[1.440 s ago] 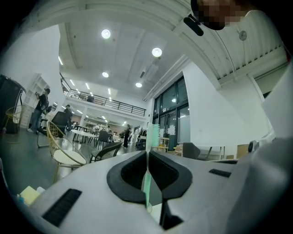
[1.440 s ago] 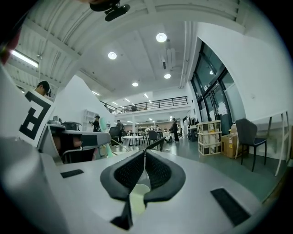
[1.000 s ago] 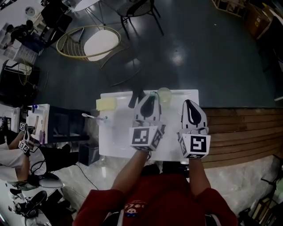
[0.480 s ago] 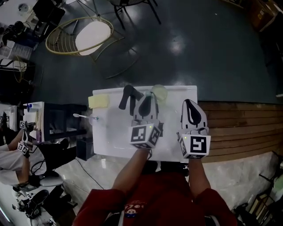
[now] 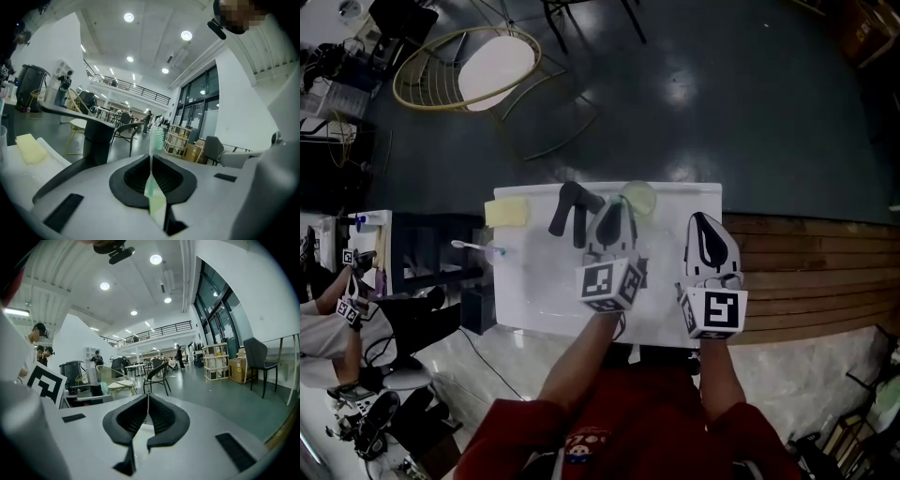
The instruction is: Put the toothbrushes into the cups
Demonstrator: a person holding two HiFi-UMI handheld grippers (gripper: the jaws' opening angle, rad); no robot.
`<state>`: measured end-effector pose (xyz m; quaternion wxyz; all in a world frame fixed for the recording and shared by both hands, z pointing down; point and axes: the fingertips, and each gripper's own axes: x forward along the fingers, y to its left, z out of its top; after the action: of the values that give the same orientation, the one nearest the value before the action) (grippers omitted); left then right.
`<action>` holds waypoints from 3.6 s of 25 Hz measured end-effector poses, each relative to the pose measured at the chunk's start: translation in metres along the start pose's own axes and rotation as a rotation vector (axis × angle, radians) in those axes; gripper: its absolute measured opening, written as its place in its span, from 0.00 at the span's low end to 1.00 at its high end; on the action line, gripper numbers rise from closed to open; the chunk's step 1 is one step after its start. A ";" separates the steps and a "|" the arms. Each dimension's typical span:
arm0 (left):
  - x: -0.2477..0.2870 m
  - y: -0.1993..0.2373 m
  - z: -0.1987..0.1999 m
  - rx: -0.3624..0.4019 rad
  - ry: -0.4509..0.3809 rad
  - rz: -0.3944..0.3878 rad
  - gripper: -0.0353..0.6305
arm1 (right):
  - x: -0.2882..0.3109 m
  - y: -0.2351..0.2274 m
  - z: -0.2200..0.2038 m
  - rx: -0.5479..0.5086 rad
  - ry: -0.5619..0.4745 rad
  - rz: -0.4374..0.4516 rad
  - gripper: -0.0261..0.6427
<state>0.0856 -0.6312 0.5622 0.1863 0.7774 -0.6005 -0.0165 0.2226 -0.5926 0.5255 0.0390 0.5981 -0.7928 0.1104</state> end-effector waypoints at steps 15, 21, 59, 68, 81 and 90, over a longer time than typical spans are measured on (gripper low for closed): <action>0.004 0.001 -0.009 0.065 0.020 -0.001 0.12 | 0.004 -0.001 0.003 0.003 -0.002 0.018 0.08; 0.001 -0.001 -0.010 0.087 0.038 0.006 0.20 | 0.000 -0.007 0.000 -0.009 -0.011 0.016 0.08; -0.170 0.019 0.102 0.214 -0.147 -0.149 0.27 | -0.096 0.152 0.075 -0.155 -0.169 -0.013 0.08; -0.226 0.040 0.132 0.268 -0.203 -0.175 0.27 | -0.124 0.201 0.094 -0.206 -0.233 -0.025 0.08; -0.289 0.062 0.151 0.301 -0.234 -0.175 0.23 | -0.159 0.250 0.101 -0.241 -0.284 -0.053 0.08; -0.307 0.079 0.155 0.292 -0.242 -0.150 0.17 | -0.164 0.274 0.097 -0.259 -0.273 -0.035 0.08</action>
<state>-0.1117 -0.4013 0.3816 -0.0037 0.8311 -0.5548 -0.0364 0.0139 -0.3884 0.3645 0.0096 0.6111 -0.7879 -0.0752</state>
